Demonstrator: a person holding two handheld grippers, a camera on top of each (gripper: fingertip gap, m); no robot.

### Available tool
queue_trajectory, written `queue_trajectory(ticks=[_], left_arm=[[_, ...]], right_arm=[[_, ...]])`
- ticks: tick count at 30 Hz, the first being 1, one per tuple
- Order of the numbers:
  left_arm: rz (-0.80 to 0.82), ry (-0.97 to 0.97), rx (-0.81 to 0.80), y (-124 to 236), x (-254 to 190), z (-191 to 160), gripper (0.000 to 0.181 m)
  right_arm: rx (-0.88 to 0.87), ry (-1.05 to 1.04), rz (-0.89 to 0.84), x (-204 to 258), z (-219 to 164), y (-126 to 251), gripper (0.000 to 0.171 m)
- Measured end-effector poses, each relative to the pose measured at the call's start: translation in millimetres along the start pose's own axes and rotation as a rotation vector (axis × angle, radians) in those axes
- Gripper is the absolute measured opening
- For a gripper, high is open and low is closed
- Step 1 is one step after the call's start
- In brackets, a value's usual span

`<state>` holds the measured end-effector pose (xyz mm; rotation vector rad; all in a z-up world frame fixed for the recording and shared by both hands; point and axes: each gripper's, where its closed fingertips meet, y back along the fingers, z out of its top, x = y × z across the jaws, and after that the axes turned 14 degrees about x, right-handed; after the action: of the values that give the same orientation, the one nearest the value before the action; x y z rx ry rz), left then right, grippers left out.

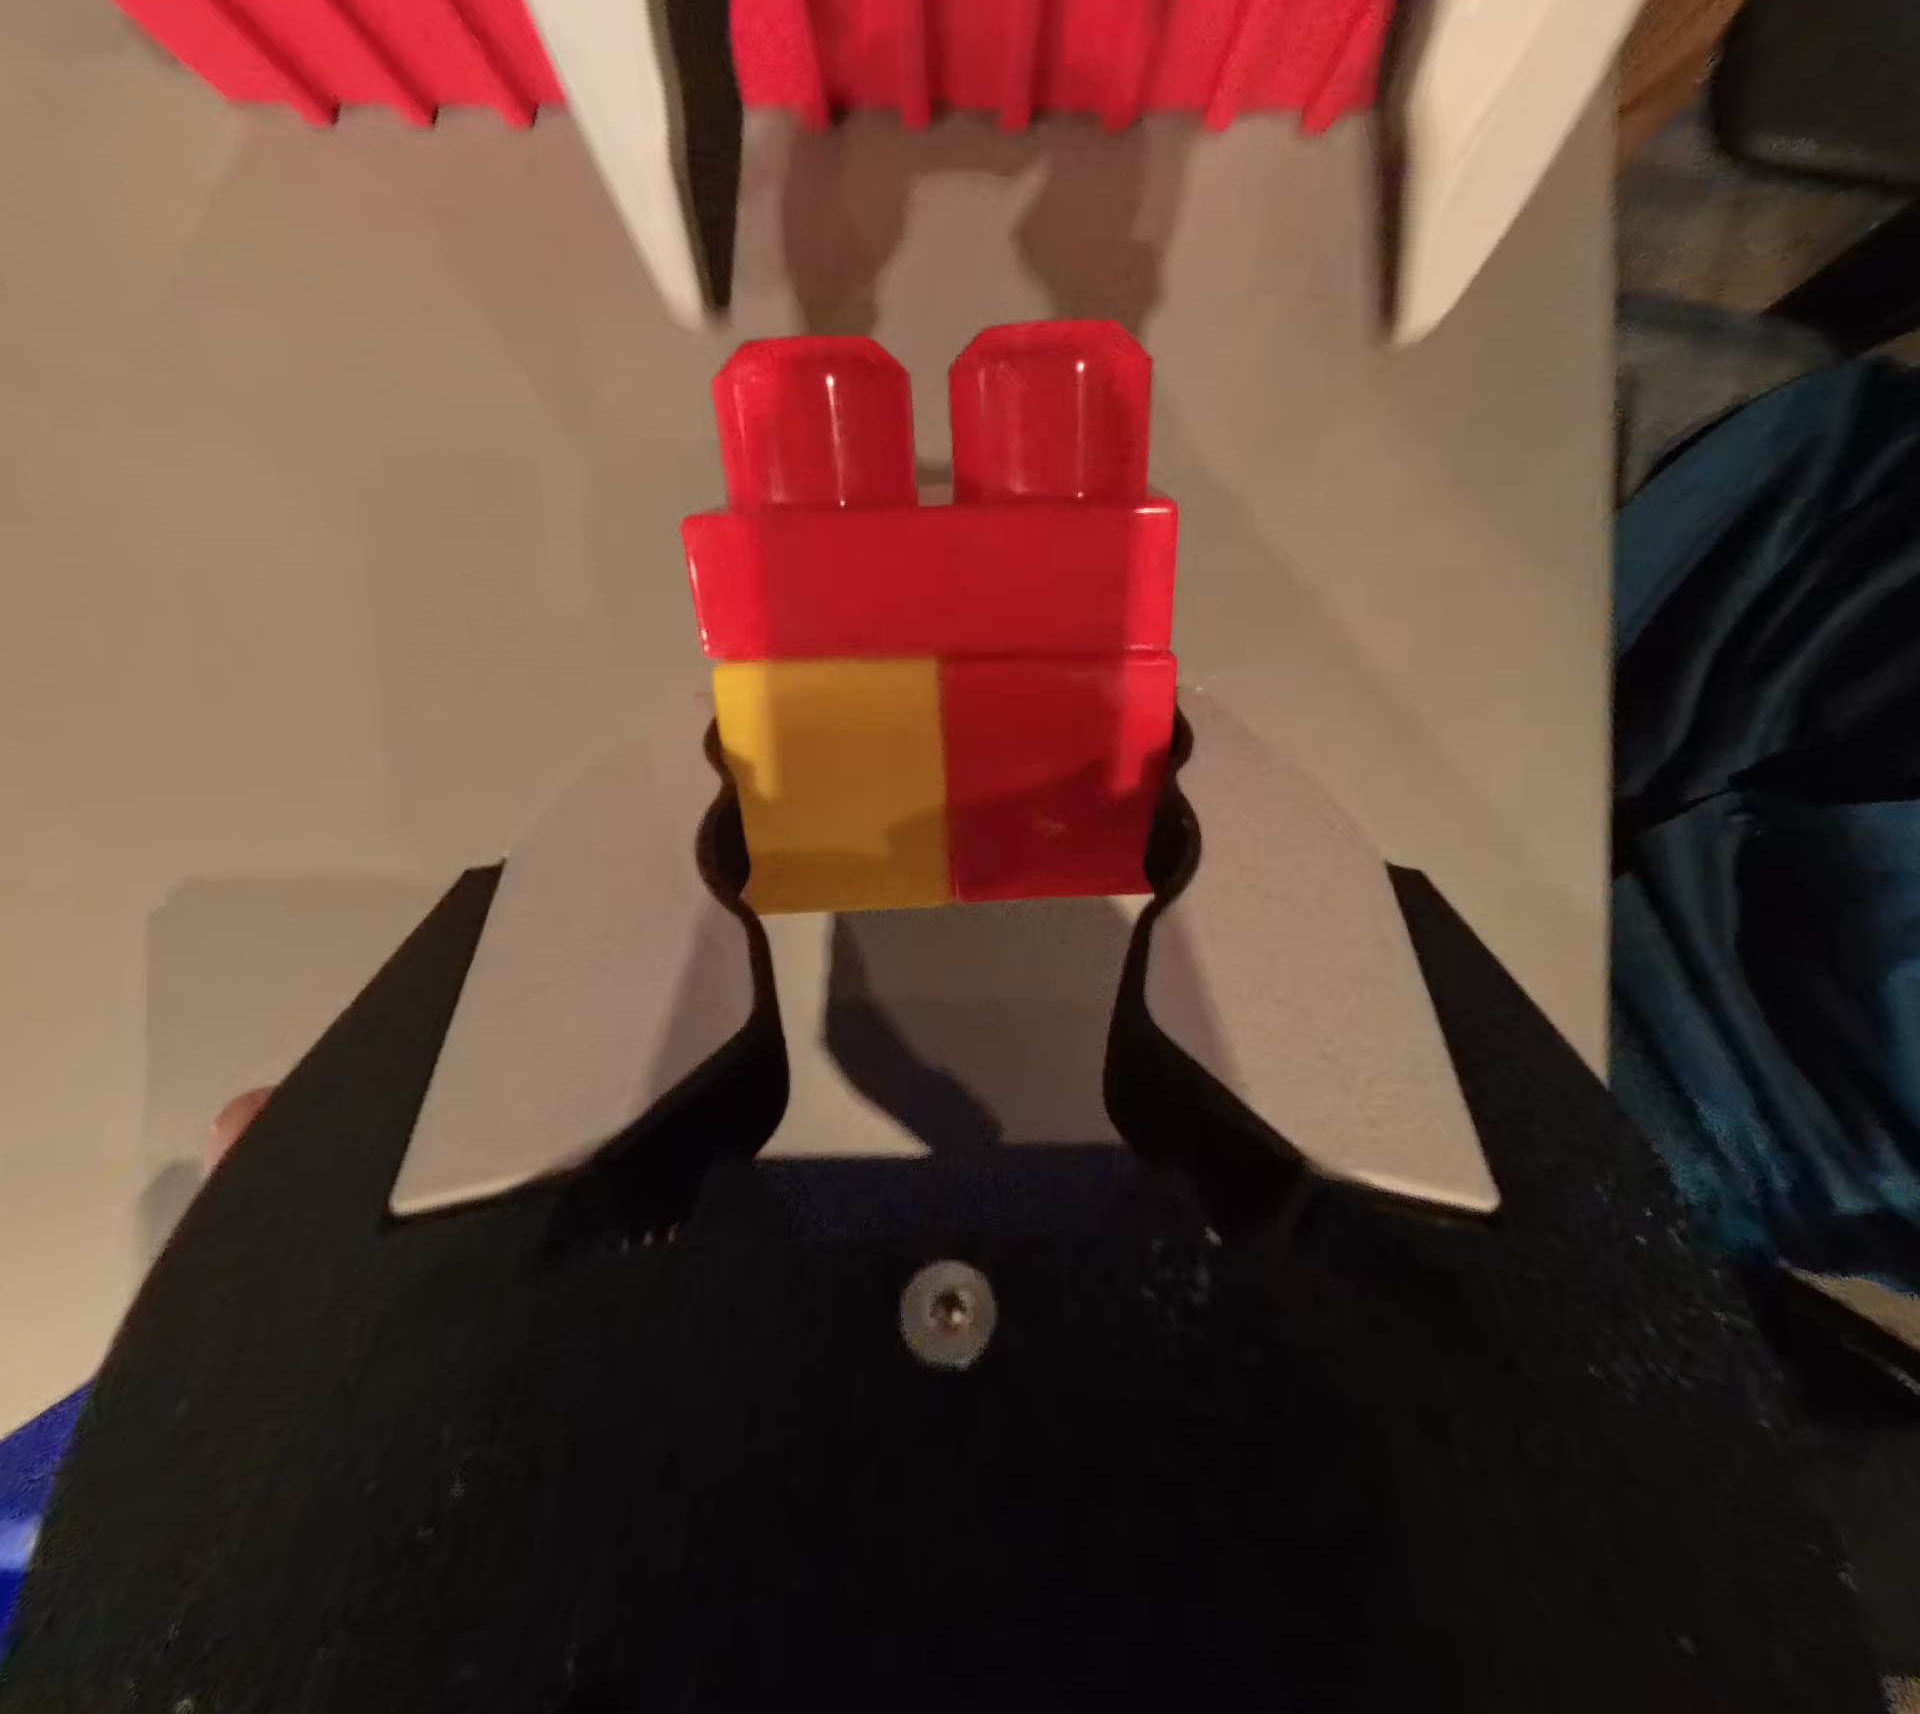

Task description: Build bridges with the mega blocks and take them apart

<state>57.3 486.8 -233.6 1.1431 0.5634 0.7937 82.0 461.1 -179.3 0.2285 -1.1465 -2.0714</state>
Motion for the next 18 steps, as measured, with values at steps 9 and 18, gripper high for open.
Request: queue_trajectory(ticks=[9,18], left_arm=[[0.093,0.032,0.486,-69,37,-69,0.075],[-0.008,0.006,0.503,-88,31,-71,0.09]], right_arm=[[-0.256,0.099,-0.078,57,20,62,0.065],[-0.303,0.137,-0.119,100,10,71,0.064]])
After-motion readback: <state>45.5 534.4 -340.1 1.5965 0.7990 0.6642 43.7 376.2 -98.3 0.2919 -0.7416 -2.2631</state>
